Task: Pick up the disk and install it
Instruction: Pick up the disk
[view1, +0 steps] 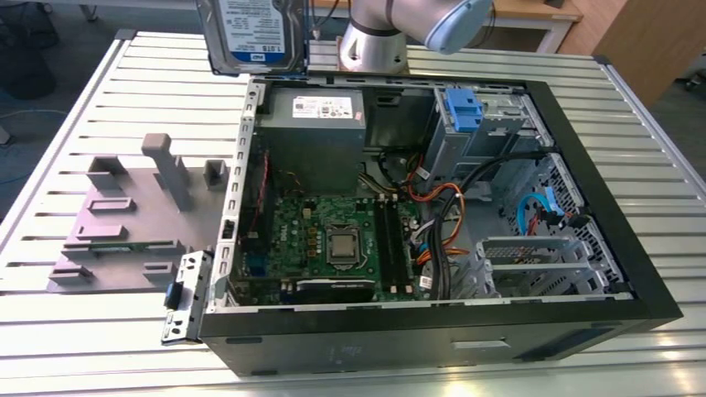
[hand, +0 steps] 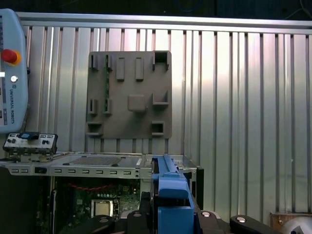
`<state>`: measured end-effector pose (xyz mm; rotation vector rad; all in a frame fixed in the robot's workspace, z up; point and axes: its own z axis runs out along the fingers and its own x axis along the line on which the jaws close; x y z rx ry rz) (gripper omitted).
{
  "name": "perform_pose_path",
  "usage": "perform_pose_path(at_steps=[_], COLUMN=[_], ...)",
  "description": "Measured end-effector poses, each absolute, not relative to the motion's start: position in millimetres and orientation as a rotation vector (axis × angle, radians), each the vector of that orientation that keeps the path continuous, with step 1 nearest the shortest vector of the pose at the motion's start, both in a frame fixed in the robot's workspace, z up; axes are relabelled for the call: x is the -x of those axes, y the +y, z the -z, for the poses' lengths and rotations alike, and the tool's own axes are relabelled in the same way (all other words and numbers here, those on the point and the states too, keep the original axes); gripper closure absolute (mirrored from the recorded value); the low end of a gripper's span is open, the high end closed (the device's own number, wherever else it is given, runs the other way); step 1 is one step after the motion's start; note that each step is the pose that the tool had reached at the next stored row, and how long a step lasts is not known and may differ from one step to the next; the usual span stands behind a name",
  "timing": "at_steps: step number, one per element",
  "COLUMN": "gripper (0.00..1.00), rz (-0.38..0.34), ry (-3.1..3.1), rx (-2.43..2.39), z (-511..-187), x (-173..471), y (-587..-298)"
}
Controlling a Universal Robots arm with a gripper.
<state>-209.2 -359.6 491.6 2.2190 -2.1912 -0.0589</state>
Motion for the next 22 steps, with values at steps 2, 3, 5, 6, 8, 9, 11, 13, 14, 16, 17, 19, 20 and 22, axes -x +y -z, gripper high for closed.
perform_pose_path(at_steps=[2,3,5,6,8,9,11,13,14,16,17,19,20,22], gripper=[0.64,0.64,0.64,0.64,0.64,0.64,0.64,0.64,0.64,0.64,0.64,0.64,0.64,0.64], rz=[0.059,0.059,0.059,0.059,0.059,0.059,0.059,0.059,0.059,0.059,0.059,0.059,0.059,0.059], ry=[-2.191,-2.191,-2.191,-2.191,-2.191,-2.191,-2.191,-2.191,-2.191,-2.191,-2.191,-2.191,-2.191,-2.191], rx=[-2.219,-2.219,-2.219,-2.219,-2.219,-2.219,-2.219,-2.219,-2.219,-2.219,-2.219,-2.219,-2.219,-2.219], z=[-492,-492,-492,-492,-492,-492,-492,-492,-492,-492,-492,-492,-492,-492], x=[207,206,203,202,200,199,197,194,193,191,190,188,187,185], y=[-360,-360,-359,-359,-359,-359,-359,-359,-359,-359,-359,-359,-359,-359])
